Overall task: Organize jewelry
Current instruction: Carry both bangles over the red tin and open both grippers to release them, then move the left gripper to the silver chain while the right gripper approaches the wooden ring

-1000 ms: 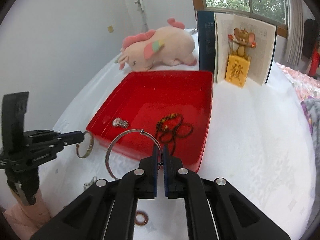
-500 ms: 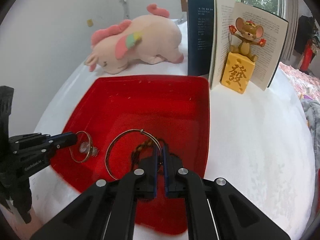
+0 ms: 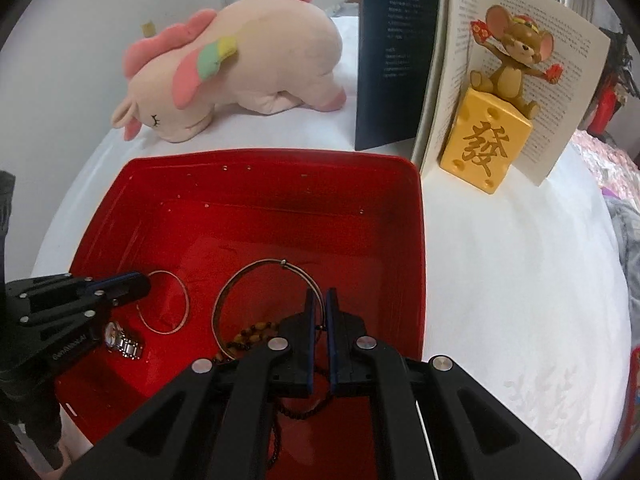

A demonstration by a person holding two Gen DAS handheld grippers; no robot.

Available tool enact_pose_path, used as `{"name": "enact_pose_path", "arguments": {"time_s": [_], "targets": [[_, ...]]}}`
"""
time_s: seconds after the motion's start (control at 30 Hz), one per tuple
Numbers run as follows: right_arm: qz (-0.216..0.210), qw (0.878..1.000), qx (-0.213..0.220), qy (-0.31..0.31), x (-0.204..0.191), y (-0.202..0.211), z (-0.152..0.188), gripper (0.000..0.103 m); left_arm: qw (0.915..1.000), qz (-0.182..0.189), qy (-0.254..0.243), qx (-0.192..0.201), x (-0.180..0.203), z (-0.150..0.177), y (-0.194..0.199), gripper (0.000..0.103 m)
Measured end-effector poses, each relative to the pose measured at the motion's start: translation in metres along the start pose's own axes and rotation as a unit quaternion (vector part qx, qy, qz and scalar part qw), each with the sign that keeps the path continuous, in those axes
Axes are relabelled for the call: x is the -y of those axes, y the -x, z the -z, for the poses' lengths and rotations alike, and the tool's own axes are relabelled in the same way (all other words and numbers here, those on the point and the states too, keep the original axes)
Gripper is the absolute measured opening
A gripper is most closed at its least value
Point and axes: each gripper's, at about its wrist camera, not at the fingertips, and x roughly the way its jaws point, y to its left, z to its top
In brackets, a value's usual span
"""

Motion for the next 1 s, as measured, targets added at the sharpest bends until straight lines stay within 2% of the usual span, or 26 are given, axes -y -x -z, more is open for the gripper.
{"name": "enact_pose_path", "arguments": {"time_s": [0.17, 0.3, 0.47, 0.57, 0.8, 0.9, 1.0], "targets": [[-0.013, 1.0, 0.001, -0.002, -0.001, -0.001, 0.0, 0.012, 1.0, 0.005, 0.003, 0.007, -0.003, 0.003, 0.007, 0.006], [-0.019, 1.0, 0.009, -0.007, 0.002, 0.004, 0.001, 0.013, 0.9998, 0.008, 0.005, 0.015, -0.006, 0.005, 0.017, 0.008], [-0.03, 0.999, 0.033, -0.012, 0.008, 0.03, 0.006, 0.013, 0.9995, 0.0, 0.004, 0.031, -0.006, 0.012, 0.037, 0.017], [-0.043, 0.998, 0.041, -0.014, 0.008, 0.044, 0.012, 0.013, 0.999, -0.003, 0.0, 0.045, -0.002, 0.02, 0.056, 0.033], [-0.063, 0.997, 0.048, -0.01, 0.009, 0.078, 0.044, 0.013, 0.9973, -0.011, -0.013, 0.072, 0.001, 0.055, 0.092, 0.057], [-0.063, 0.997, 0.054, -0.001, 0.004, 0.093, 0.064, 0.026, 0.9957, -0.023, -0.023, 0.087, 0.003, 0.073, 0.106, 0.072], [-0.066, 0.996, 0.063, 0.01, -0.001, 0.11, 0.085, 0.029, 0.9941, -0.028, -0.037, 0.098, 0.006, 0.093, 0.12, 0.079]]}}
